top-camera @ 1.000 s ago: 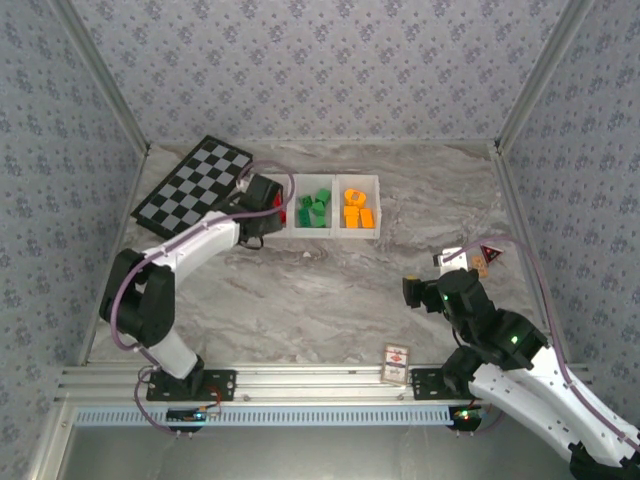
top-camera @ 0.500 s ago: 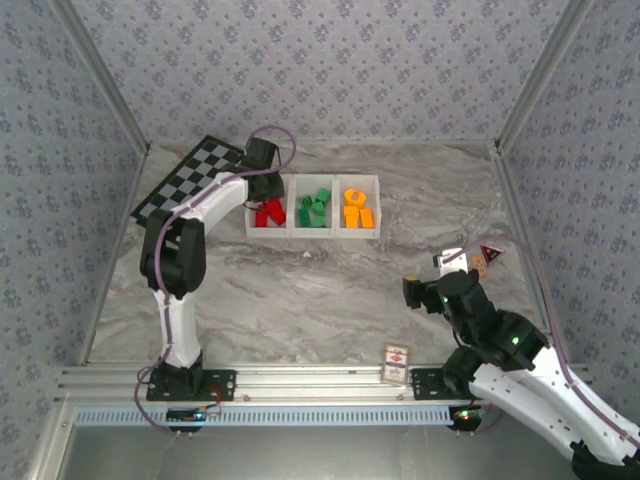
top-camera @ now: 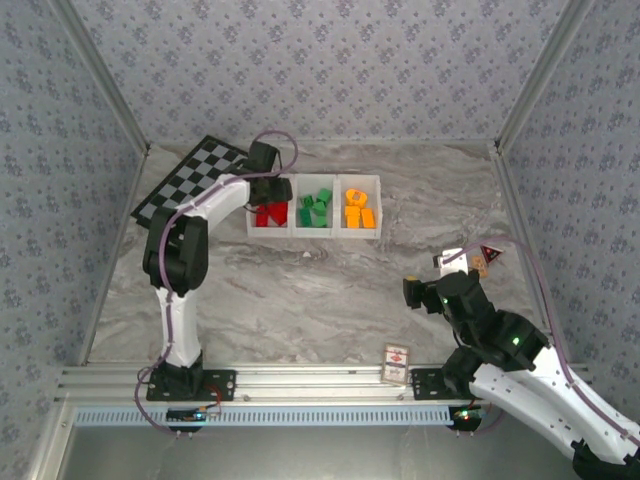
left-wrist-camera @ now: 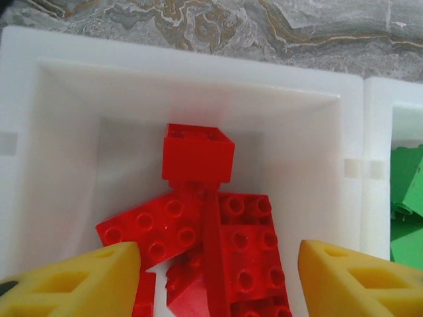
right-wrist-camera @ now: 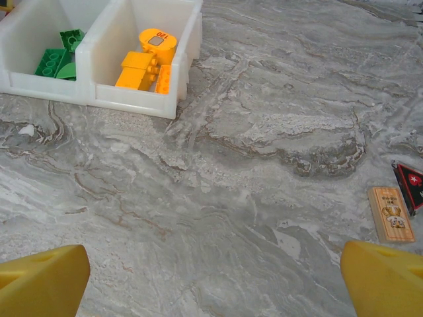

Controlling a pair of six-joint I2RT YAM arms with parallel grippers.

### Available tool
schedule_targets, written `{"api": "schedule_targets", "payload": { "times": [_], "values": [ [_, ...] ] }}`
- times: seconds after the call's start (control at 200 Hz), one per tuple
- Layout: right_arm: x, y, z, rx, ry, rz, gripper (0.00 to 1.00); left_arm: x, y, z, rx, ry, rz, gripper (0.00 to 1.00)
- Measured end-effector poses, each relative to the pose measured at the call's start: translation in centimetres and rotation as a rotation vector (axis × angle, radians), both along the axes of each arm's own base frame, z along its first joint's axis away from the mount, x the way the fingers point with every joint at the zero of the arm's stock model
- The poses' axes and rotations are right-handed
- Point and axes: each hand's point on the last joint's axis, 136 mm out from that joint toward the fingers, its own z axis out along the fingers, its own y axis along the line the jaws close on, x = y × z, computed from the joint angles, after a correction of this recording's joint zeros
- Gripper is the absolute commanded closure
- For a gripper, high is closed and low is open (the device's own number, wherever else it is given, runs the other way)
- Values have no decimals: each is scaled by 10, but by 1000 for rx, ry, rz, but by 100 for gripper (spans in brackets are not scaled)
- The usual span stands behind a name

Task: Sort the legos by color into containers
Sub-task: Place the lego in the container, then reset both arms

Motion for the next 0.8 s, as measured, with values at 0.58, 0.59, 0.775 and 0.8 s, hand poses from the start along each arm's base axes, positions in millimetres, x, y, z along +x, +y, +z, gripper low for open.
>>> {"api": "schedule_targets", "payload": {
  "times": [0.58,0.59,0.775,0.8],
  "values": [
    [8,-16,4,56,-64,-131,0,-91,53,125,-78,-476,-14,0],
    [9,-17,3,60,-70,-140,0,-94,54,126,-79,-484,-16,0],
    [22,-30,7,113,-223,-231,0,-142,77,139,-42,-678,-47,0],
    [25,-31,9,106,-250,-239,0,-148,81,140,-29,-710,-47,0]
  ]
}}
